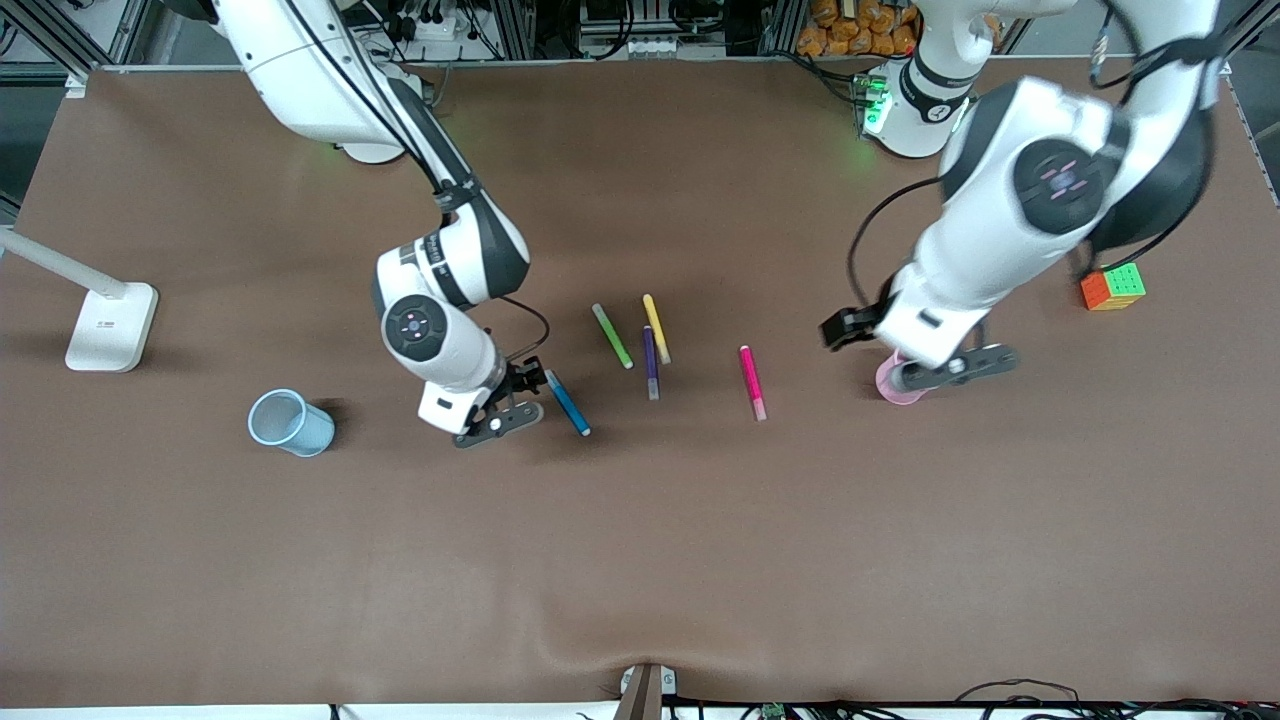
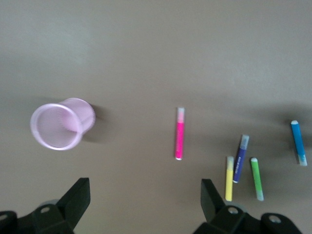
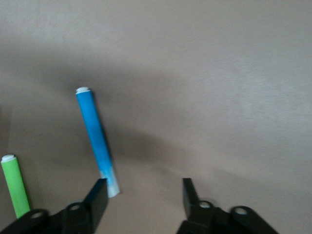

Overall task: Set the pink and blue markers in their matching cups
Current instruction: 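Grasp the blue marker with the right gripper while the left gripper grasps the pink marker, then carry the blue marker with the right gripper over the blue cup, then drop the blue marker into the blue cup while the left gripper lifts the pink marker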

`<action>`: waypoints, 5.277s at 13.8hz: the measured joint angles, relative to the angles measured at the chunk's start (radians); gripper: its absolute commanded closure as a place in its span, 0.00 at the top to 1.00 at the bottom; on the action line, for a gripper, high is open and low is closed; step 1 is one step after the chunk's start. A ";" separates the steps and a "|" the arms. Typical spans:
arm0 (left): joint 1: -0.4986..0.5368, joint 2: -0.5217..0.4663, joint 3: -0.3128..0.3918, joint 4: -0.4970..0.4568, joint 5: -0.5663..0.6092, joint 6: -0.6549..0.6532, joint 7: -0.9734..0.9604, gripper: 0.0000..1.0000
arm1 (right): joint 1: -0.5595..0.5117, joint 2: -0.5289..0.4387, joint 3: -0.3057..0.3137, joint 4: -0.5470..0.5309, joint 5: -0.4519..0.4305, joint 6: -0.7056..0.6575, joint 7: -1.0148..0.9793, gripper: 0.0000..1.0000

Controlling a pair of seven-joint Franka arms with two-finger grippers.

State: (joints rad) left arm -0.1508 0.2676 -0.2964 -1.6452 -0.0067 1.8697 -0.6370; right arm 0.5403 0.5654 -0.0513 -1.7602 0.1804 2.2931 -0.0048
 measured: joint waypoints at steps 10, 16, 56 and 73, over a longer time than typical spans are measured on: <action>-0.094 0.223 0.000 0.001 0.046 0.155 -0.112 1.00 | 0.045 0.064 -0.001 -0.038 0.000 0.139 -0.005 0.54; -0.115 0.324 0.001 0.002 0.049 0.249 -0.135 1.00 | 0.068 0.068 -0.001 -0.039 0.000 0.143 -0.005 0.56; -0.146 0.496 0.011 0.018 0.142 0.382 -0.246 0.05 | -0.539 0.100 -0.070 0.389 -0.105 -0.918 0.016 0.00; -0.012 0.318 0.010 0.042 0.028 0.135 -0.248 0.00 | -0.545 0.141 -0.063 0.389 -0.073 -0.831 0.020 1.00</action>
State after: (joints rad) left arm -0.1624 0.5852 -0.2860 -1.6028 0.0217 2.0049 -0.8853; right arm -0.0048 0.7061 -0.1141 -1.3708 0.1072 1.4625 0.0153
